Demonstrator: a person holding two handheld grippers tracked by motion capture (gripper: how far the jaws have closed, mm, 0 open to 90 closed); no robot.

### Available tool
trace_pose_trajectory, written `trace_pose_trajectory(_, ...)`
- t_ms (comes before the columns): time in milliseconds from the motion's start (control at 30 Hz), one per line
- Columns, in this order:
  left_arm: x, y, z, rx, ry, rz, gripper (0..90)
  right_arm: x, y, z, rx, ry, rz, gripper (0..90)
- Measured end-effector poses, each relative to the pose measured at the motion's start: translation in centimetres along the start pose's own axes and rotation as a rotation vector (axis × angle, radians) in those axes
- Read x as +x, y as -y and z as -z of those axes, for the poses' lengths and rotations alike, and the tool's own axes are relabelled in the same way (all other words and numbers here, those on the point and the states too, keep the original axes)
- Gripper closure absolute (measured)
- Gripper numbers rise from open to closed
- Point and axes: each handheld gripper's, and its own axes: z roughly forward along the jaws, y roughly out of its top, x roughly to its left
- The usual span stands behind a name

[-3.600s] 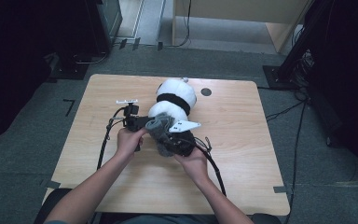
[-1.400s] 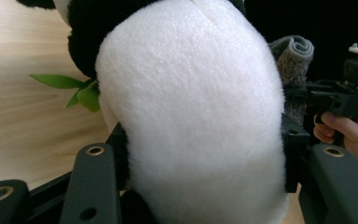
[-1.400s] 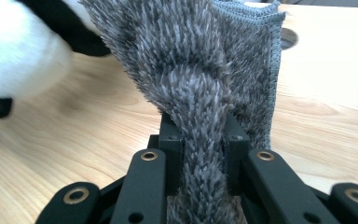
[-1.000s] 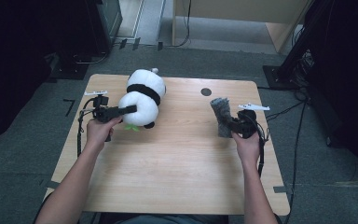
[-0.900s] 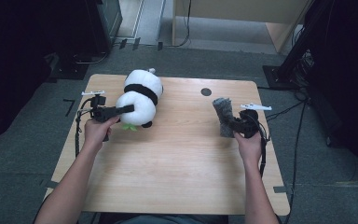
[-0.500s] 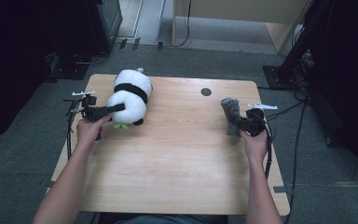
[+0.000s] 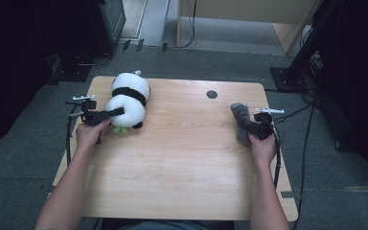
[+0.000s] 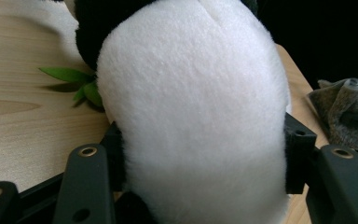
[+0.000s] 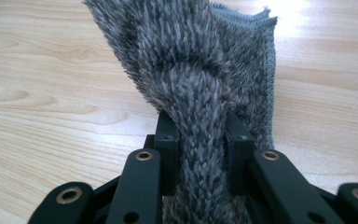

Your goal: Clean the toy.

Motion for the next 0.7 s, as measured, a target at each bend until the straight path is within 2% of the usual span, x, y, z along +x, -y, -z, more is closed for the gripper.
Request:
trace_pose_trajectory(100,0.2,0.1,-0.1,-0.011,-0.017,-0.03,34.9,-0.2,0.2,-0.5,0.005,-0.002,-0.017,70.3)
trace_pose_trajectory(233,0.2,0.1,-0.3,-0.012,-0.039,-0.04,26.8,0.0,0.6,-1.4,0.03,0.021,0.005,67.4)
trace_pose_trajectory(333,0.1,0.2,-0.5,-0.019,-0.057,-0.088,21.3,0.1,0.9,-2.0,0.023,0.035,0.062,64.8)
trace_pose_trajectory(400,0.1,0.2,-0.6,-0.021,-0.058,-0.102,17.9,0.1,1.0,-2.1,0.019,0.042,0.084,63.4)
trace_pose_trajectory(567,0.0,0.1,-0.6,-0.02,-0.056,-0.117,11.3,0.0,1.1,-2.3,0.02,0.032,0.081,59.6)
trace_pose_trajectory(700,-0.3,-0.2,-0.5,-0.004,-0.062,-0.104,9.1,-0.2,1.1,-2.3,0.021,-0.007,0.08,49.9)
